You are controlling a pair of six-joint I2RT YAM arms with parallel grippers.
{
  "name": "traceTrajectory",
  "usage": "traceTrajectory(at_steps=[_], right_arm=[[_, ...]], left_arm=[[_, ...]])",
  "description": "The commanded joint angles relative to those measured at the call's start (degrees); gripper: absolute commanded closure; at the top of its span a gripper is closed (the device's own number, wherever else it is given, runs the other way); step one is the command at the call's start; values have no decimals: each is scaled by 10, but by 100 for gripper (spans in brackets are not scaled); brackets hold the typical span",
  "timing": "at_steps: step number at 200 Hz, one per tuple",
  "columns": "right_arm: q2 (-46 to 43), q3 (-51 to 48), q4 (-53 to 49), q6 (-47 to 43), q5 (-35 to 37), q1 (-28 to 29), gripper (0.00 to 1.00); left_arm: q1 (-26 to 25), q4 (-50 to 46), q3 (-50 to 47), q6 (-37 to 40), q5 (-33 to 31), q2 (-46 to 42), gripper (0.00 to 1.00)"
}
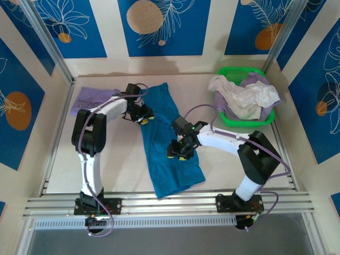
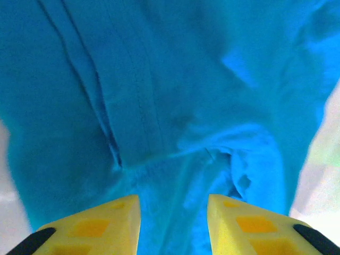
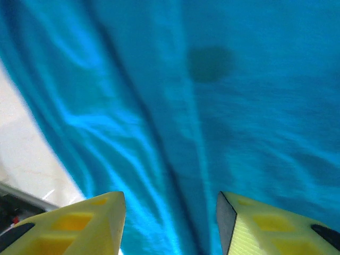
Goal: Fold and stack the t-shirts
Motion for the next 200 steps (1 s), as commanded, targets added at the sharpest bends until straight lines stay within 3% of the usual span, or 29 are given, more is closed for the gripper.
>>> traceTrajectory(at_steps=[1,40,73,100,135,176,200], right_arm=[[-27,-32,5,4,-3,-21,50],[-41,-59,29,1,-21,-51,50],[-26,-62,43,-1,-37,-68,50],[-16,-57,45,-7,-41,-71,50],[-45,-67,35,-2,-28,-58,50],[-109,-90,2,-3,-2,-56,50],[-145,-110,-36,-19,19,-68,50]], left_arm=[[-4,16,16,-19,-5,42,62],[-5,-22,106,-7,-4,122,62],[-5,-78,239,8,12,195,62],[-4,-99,284,16,19,183,62],[-4,-113,249,36,10,78,61],[-13,-94,85,42,2,-82,59],[-45,-93,-28,47,-13,-159,59]])
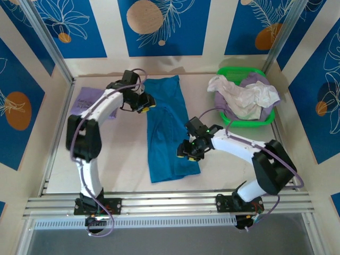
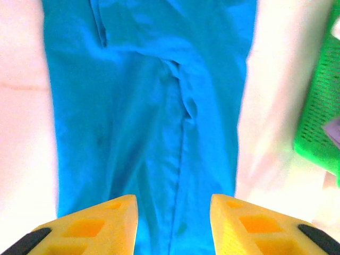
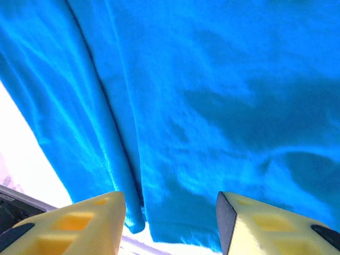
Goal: Fold and stack the t-shirts
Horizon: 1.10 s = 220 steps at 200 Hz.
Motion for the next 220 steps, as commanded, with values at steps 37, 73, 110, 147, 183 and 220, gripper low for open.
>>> traceTrajectory(at_steps=[37,73,110,147,183,220], right_arm=[[-100,-75,-88,-41,44,-35,50],[-129,-119,-71,-64,23,-57,50],[-123,-149,-46,-76,4,-71,52],[-121,-155,-20,-99,-18,-76,53],[-106,-158,-14,-109,-22,-76,54],[-96,-174,11,-108,-44,-75,57]], left_arm=[[-97,9,-264,-1,-57,-161,59],[-161,32,-383,-38,-73,-234,59],[-211,39,-480,-81,-89,-296,58],[-236,50,-544,-128,-82,-367,57],[-261,92,-594,-173,-71,-396,57],[-279,164,-622,-208,-62,-394,57]])
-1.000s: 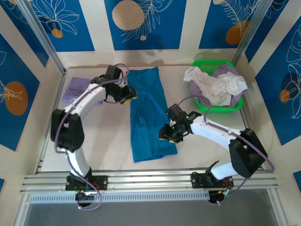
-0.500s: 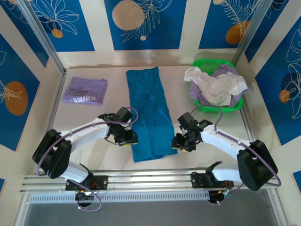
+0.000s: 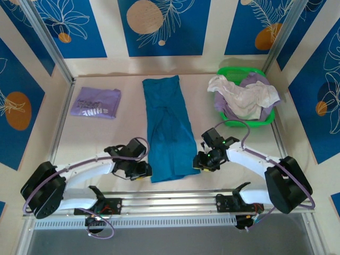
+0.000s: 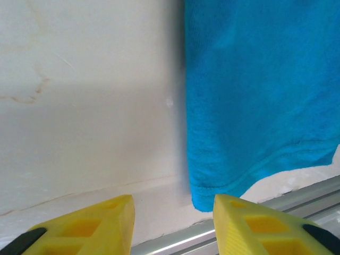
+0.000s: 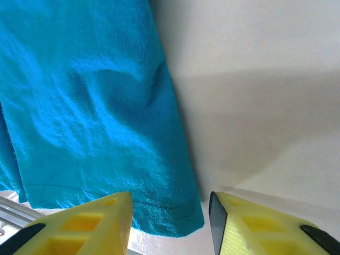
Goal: Fold and stack the t-shirts
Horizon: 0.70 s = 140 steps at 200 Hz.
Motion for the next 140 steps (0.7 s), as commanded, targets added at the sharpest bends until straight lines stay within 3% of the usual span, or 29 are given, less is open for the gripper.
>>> traceTrajectory(at_steps=[1,58,77,113,140], right_arm=[[13,-12,12,-10,-30,-1,58],[19,-10,24,-12,-47,1,69],[24,-10,26,-14,-55,1,77],[2,-15,13,-4,-68,3,96],[-21,-32,13,3,-78,4,100]], left_arm=[[-12,68,-19,-40,11,-2,57],[-26,154,-17,-57,34,53,57],[-28,164,-12,-56,34,76,58],[-40,173,-5,-65,29,89,82],[-49,149,-3,-60,16,75,97]])
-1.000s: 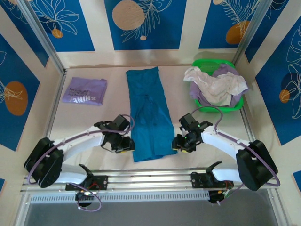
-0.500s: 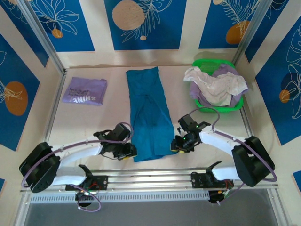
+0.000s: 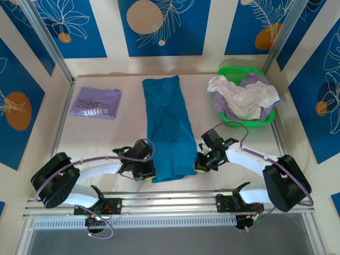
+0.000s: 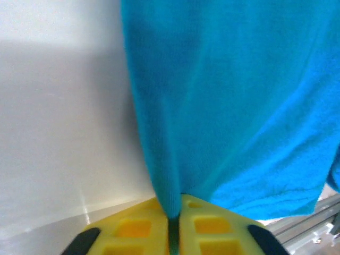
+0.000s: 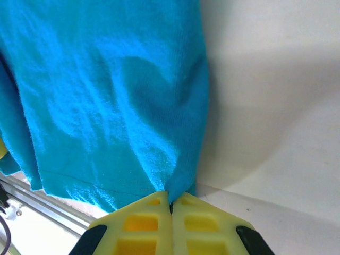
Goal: Fold and stack the t-shirts
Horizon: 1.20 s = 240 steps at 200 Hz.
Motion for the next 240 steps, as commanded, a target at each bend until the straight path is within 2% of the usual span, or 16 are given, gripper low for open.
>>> traceTrajectory(at_steps=[1,12,45,66,86,109,127,147,178,240], right_arm=[[-26,-19,-14,9,-28,4,100],[-33,-27,-14,17,-35,6,100],[-56,-26,-39,40,-51,31,100],[-66,-15,-54,38,-47,35,100],[-73,-2,-44,45,-51,22,100],[-54,47,-55,35,-48,6,100],[-29,88,-61,17,-40,-9,100],[8,134,-62,-1,-46,-31,100],[67,190,-41,-12,-52,-58,100],[194,335,-43,-52,-61,-110,100]], left_arm=[[-18,15,8,2,1,-4,97],[-19,10,2,-2,1,-17,100],[-23,-54,5,-8,-14,-72,100],[-21,-41,-7,-16,-26,-104,100],[-15,-17,1,-18,-20,-100,100],[-6,-37,41,0,-32,-89,100],[27,-40,55,13,-40,-85,100],[74,-10,64,28,-16,-69,100],[131,-10,129,71,31,-14,100],[231,-62,277,154,55,101,100]])
